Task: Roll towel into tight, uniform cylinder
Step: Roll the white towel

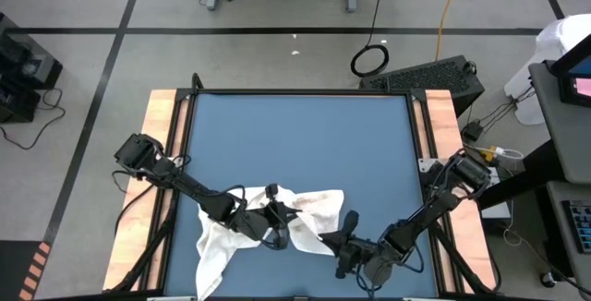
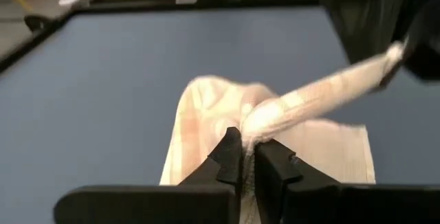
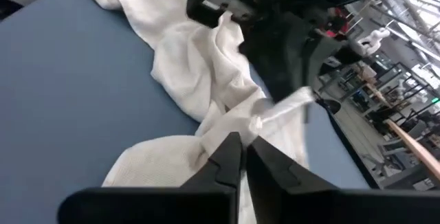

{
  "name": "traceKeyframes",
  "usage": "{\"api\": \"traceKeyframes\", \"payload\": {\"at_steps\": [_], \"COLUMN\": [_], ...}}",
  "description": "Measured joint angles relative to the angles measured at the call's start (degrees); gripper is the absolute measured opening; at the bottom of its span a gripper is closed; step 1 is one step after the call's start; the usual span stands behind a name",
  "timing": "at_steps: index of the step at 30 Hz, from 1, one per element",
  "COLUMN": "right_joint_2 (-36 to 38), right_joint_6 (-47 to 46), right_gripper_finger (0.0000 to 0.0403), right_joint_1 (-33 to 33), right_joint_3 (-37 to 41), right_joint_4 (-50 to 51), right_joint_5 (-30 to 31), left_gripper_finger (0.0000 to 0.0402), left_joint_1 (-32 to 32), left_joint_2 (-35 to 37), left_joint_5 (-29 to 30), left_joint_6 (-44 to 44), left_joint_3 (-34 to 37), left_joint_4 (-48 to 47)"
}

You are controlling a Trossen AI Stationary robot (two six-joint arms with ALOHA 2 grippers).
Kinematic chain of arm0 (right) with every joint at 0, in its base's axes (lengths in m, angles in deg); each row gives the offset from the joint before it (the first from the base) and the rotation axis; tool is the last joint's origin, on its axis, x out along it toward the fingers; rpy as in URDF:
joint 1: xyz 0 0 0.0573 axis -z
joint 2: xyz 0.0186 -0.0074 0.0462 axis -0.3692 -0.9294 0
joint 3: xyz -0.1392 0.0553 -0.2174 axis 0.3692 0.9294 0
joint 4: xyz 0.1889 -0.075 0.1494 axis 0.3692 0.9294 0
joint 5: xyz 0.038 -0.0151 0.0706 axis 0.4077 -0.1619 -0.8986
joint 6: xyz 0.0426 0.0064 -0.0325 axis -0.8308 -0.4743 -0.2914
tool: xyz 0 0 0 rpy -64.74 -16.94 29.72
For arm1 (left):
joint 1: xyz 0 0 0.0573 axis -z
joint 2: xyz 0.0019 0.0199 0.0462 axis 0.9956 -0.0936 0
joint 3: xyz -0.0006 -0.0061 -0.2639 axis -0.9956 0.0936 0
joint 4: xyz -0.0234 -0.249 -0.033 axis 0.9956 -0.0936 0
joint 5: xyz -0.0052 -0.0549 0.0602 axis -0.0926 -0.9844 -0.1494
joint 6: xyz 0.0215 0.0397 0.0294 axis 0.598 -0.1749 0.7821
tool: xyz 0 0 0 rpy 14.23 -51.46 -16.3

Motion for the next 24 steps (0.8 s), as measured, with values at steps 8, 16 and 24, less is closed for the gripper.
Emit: {"api": "traceKeyframes", "payload": {"at_steps": [8,16,24], "right_joint_2": [5.55,6.43,8.83], "right_joint_6": [-14.57,-27.62,-32.46], "right_gripper_finger": [0.0003,0.0001,0.0001], "right_joint_1": [-1.97,-2.43,-4.67], "right_joint_3": [0.00,0.00,0.02], "right_joint_4": [17.88,29.23,34.70], "right_joint_5": [-4.09,-9.64,-9.56], "left_gripper_finger": [0.0126,0.0147,0.0148], "left_joint_1": [3.30,10.54,16.85], "left_joint_2": [6.52,13.83,15.15], "left_joint_5": [-0.66,-0.65,3.87], "left_joint_6": [-15.28,-31.77,-53.24], "left_joint_3": [0.00,0.00,1.23], "left_joint_4": [-21.93,-43.16,-63.32]}}
